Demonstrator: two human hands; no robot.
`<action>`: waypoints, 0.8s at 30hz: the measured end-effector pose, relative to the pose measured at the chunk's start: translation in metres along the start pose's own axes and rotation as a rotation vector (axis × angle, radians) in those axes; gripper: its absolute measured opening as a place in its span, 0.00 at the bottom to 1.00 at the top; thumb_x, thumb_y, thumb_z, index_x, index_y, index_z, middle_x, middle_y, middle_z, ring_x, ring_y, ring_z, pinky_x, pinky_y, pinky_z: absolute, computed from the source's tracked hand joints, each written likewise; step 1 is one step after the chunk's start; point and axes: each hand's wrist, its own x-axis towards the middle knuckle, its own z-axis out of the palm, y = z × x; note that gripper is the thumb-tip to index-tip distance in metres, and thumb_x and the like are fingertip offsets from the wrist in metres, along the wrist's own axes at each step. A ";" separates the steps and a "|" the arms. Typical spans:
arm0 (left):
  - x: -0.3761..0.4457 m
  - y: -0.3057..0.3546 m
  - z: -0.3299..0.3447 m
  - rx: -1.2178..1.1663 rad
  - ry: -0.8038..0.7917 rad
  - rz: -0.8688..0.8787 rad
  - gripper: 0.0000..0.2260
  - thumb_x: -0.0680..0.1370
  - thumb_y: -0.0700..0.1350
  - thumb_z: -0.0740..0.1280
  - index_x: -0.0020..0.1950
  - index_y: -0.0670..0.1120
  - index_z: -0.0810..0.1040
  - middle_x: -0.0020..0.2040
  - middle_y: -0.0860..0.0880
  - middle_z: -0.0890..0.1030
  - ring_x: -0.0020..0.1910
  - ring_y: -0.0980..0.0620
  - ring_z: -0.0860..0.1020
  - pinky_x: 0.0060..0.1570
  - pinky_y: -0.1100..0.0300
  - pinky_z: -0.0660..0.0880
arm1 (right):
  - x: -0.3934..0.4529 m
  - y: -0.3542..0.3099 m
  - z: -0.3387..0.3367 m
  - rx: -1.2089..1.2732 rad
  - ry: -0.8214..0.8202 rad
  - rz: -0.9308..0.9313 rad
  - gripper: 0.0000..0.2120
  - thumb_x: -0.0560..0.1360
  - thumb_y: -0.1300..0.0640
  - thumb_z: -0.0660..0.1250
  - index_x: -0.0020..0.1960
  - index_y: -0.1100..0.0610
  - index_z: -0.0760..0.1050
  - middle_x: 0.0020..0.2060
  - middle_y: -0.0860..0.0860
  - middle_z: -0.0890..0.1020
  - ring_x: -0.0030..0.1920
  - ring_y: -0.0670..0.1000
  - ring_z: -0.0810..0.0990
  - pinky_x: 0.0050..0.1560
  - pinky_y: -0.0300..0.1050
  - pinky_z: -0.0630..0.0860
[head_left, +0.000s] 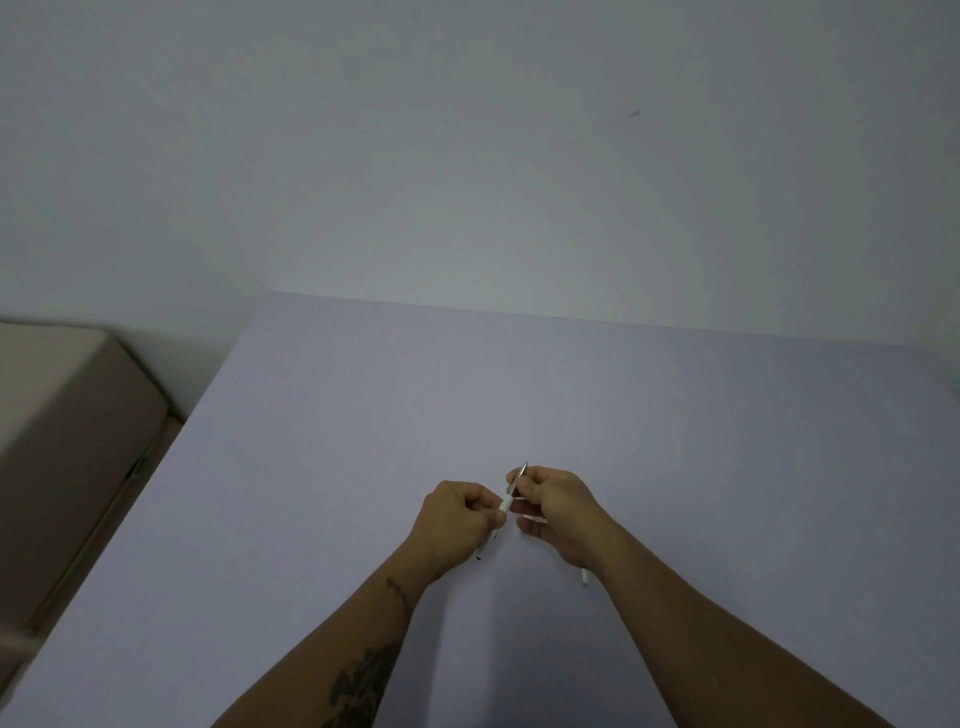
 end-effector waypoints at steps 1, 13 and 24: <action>0.000 0.000 0.000 0.001 0.001 -0.002 0.04 0.75 0.40 0.71 0.46 0.44 0.85 0.39 0.48 0.83 0.37 0.50 0.80 0.48 0.51 0.82 | 0.000 0.000 0.000 0.007 -0.007 0.003 0.12 0.82 0.62 0.59 0.50 0.57 0.82 0.50 0.55 0.82 0.49 0.52 0.81 0.45 0.45 0.78; -0.003 -0.001 -0.001 0.003 -0.001 -0.023 0.03 0.75 0.40 0.71 0.45 0.45 0.85 0.39 0.47 0.84 0.39 0.49 0.80 0.48 0.50 0.82 | -0.001 0.000 -0.002 -0.002 -0.020 0.006 0.12 0.81 0.61 0.60 0.53 0.56 0.83 0.50 0.54 0.83 0.49 0.52 0.80 0.47 0.46 0.78; -0.004 0.004 -0.002 0.033 -0.003 -0.009 0.04 0.75 0.40 0.71 0.46 0.44 0.86 0.39 0.47 0.83 0.39 0.48 0.80 0.48 0.50 0.82 | 0.000 -0.002 -0.002 0.018 -0.007 0.020 0.11 0.81 0.62 0.60 0.51 0.56 0.82 0.48 0.54 0.83 0.48 0.52 0.80 0.48 0.47 0.77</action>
